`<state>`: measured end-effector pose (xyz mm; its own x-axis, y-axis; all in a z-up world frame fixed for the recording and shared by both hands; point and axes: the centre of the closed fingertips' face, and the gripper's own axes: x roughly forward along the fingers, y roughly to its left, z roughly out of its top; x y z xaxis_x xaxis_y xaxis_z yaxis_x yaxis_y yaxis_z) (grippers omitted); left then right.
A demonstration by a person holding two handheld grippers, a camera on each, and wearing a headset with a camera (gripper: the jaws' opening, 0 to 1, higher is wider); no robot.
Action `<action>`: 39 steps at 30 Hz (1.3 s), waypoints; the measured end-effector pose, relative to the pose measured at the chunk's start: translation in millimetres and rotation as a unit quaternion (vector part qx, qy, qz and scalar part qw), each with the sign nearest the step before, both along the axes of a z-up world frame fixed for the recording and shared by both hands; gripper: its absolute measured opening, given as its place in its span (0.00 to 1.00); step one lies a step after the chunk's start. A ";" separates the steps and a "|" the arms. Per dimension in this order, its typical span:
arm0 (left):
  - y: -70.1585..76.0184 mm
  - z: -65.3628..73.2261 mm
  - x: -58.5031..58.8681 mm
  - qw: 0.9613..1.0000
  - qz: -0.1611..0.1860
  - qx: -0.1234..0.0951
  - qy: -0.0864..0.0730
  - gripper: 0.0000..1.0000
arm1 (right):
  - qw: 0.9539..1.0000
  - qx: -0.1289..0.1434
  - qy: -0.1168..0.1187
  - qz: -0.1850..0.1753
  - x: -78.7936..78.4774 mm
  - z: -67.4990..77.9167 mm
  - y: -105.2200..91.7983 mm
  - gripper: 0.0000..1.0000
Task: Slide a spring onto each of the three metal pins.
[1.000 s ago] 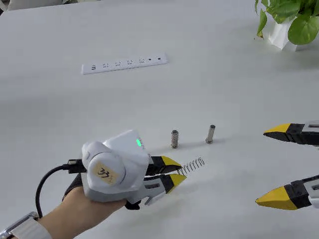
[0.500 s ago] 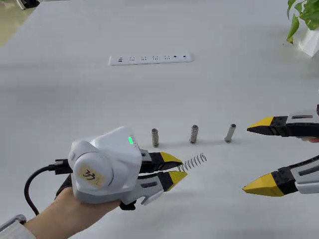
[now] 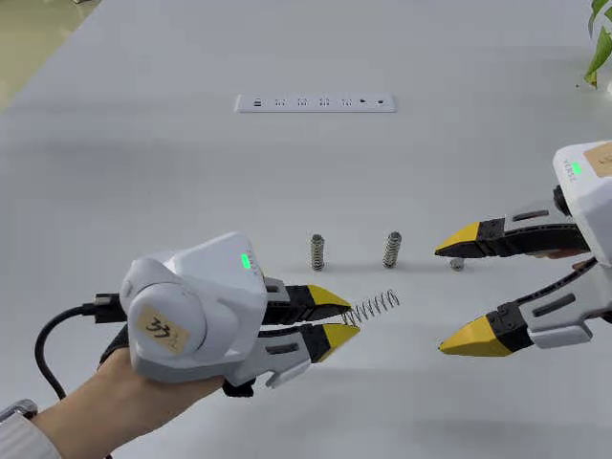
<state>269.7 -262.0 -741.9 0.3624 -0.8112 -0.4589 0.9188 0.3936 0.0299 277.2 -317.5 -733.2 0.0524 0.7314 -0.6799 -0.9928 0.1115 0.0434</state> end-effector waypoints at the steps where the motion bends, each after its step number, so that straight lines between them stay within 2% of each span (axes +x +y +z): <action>1: -0.2 0.5 0.3 1.000 0.001 -0.001 0.000 0.07 | 1.000 0.000 -0.001 0.006 1.1 1.6 1.7 0.54; 9: -2.6 3.1 1.8 1.000 0.000 -0.007 -0.004 0.07 | 0.999 -0.002 0.000 0.049 1.5 10.2 10.3 0.43; 13: -4.9 4.5 1.9 1.000 -0.002 -0.011 -0.003 0.07 | 0.998 -0.008 0.002 0.065 0.9 9.3 13.5 0.36; 17: -7.5 5.9 1.4 1.000 -0.006 -0.014 -0.003 0.07 | 0.997 -0.005 0.010 0.073 -0.1 8.7 16.0 0.27; 23: -10.2 6.2 -1.7 1.000 -0.016 -0.016 0.000 0.07 | 0.996 -0.006 0.022 0.087 -6.3 7.1 17.5 0.20; 31: -13.6 6.1 -6.5 0.999 -0.029 -0.020 0.004 0.07 | 0.995 -0.011 0.038 0.096 -13.1 4.8 18.1 0.12; 39: -15.5 5.2 -8.2 0.999 -0.033 -0.023 0.008 0.07 | 0.994 -0.013 0.038 0.097 -15.8 3.3 19.2 0.07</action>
